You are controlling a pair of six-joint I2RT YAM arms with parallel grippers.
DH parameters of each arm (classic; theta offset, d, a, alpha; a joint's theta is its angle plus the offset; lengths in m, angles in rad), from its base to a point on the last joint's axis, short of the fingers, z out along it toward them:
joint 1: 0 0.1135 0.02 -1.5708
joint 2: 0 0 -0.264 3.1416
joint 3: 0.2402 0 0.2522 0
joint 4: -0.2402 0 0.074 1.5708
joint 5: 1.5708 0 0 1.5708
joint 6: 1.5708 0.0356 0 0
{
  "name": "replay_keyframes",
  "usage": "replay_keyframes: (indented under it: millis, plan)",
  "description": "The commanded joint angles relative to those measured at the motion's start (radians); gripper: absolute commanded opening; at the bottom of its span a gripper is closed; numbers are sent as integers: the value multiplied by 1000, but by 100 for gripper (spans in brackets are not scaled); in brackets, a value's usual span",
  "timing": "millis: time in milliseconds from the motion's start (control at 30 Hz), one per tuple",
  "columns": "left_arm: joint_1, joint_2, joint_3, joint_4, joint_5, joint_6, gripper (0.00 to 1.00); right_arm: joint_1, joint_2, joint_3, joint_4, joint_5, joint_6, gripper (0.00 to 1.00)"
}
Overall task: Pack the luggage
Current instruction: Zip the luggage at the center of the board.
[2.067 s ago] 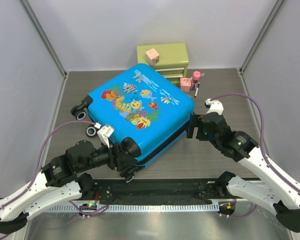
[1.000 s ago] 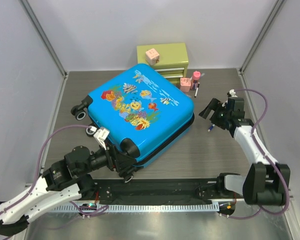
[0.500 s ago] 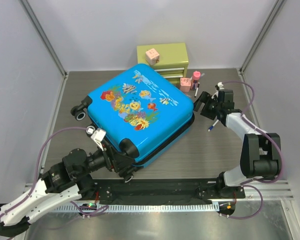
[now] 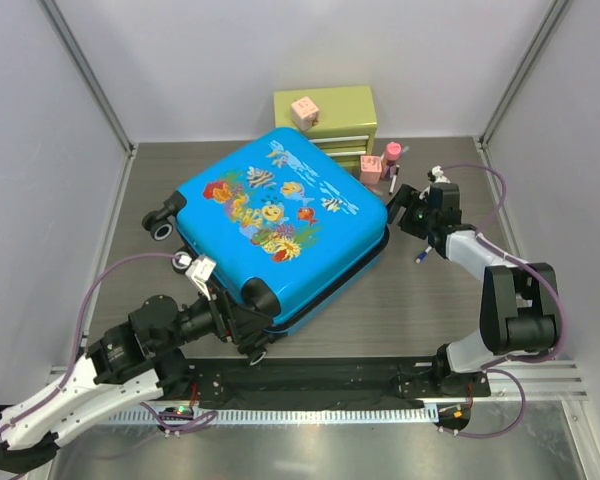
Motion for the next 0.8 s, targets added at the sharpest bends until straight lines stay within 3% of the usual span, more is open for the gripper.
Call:
replay_keyframes:
  millis: [0,400,767]
  plan:
    - [6,13,57,353,2,8,0,91,34,-48,-87,-82,-48,84]
    - [6,-38,80,327,-10,17,0,56,126,4,-127,-71,-45,86]
    - [6,71,101,437,54,2,0,85,193,-81,-36,-79,-48,86]
